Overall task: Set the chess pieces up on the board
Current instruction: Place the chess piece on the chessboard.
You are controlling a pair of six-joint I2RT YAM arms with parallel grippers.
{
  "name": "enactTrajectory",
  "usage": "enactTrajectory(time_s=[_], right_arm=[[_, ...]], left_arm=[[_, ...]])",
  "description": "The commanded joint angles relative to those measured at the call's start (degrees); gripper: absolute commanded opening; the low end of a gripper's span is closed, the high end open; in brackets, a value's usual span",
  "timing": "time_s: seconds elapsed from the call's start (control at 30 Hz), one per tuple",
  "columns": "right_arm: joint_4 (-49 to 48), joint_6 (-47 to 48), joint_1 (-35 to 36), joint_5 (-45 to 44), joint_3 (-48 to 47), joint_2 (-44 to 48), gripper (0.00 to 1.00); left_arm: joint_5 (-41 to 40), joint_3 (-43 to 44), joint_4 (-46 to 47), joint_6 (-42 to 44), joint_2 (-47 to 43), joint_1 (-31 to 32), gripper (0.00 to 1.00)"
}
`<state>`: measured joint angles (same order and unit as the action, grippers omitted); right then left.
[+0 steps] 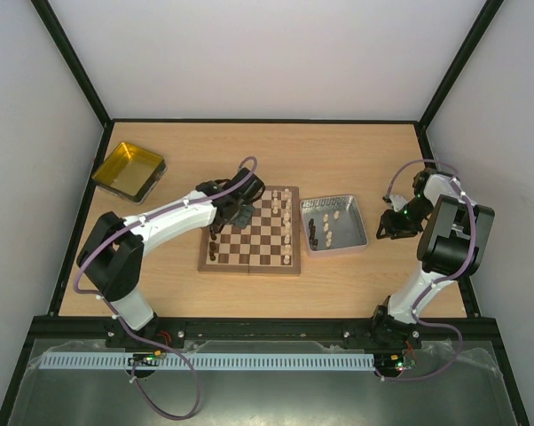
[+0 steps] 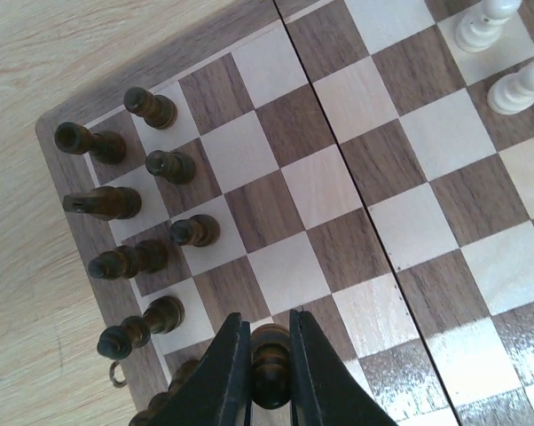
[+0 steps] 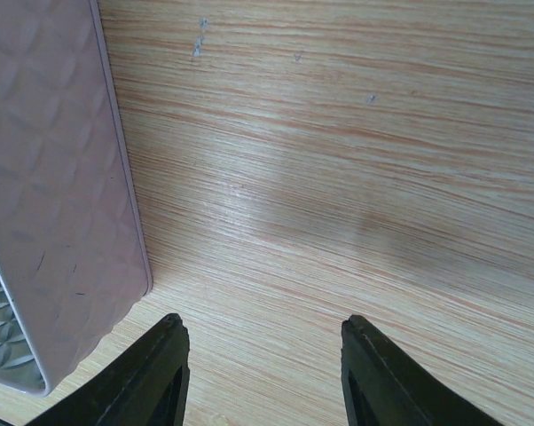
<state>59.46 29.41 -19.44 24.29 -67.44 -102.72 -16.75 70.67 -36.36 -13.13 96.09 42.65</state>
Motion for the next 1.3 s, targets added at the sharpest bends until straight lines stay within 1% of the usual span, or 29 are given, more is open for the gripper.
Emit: enactTrajectory(time_s=[0.0, 0.17, 0.37, 1.27], right_arm=[[0.39, 1.0, -0.33, -1.22, -0.37, -0.09, 0.47], [0.26, 0.74, -0.33, -1.22, -0.41, -0.3, 0.47], [0.17, 0.58, -0.33, -1.01, -0.3, -0.3, 0.47], [1.26, 0.73, -0.33, 0.18, -1.47, -0.11, 0.47]], left_arm=[[0.66, -3.39, 6.36, -1.62, -1.44, -1.07, 0.02], [0.49, -7.03, 10.08, -3.46, -1.13, -1.76, 0.03], [-1.05, -9.09, 11.62, -4.8, -1.66, -1.92, 0.03], [-1.88, -10.32, 10.65, -4.8, 0.59, -4.29, 0.02]])
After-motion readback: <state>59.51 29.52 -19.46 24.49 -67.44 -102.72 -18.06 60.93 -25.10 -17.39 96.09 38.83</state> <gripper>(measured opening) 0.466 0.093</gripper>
